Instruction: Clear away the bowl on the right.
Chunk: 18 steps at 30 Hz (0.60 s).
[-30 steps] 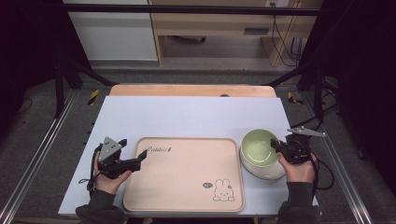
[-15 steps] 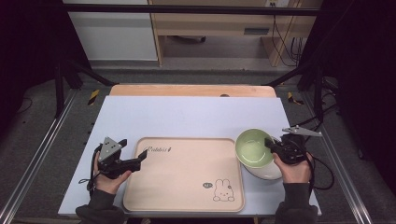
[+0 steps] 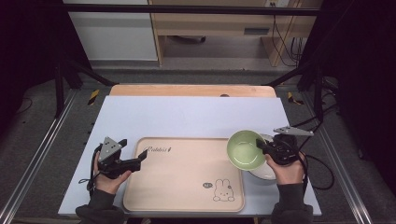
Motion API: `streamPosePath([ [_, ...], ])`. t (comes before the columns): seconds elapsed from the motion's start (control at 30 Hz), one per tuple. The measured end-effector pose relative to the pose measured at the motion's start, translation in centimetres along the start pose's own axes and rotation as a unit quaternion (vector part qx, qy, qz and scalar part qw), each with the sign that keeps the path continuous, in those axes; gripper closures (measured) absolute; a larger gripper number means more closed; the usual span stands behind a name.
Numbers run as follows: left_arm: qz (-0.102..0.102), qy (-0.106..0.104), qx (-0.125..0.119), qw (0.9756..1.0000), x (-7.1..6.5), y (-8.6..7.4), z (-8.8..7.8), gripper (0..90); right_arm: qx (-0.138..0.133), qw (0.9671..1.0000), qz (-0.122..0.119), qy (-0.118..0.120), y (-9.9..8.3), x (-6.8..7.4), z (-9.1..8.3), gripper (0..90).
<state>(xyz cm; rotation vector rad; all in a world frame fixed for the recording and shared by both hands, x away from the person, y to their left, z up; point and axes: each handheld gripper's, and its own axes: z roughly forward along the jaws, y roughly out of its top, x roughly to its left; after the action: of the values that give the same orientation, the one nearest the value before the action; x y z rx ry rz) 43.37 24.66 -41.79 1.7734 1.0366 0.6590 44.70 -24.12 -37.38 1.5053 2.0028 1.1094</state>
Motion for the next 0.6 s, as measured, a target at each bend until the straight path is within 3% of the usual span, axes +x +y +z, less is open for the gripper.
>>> streamPosePath([
  [0.17,0.0,0.001,0.0,1.0,0.0,0.0,0.0,13.0,0.0,0.9998,-0.007,0.016,0.2,0.9,0.2,82.6],
  [0.6,0.0,0.001,0.0,1.0,0.0,0.0,0.0,13.0,0.008,0.9995,-0.017,0.024,0.4,2.1,0.9,82.6],
])
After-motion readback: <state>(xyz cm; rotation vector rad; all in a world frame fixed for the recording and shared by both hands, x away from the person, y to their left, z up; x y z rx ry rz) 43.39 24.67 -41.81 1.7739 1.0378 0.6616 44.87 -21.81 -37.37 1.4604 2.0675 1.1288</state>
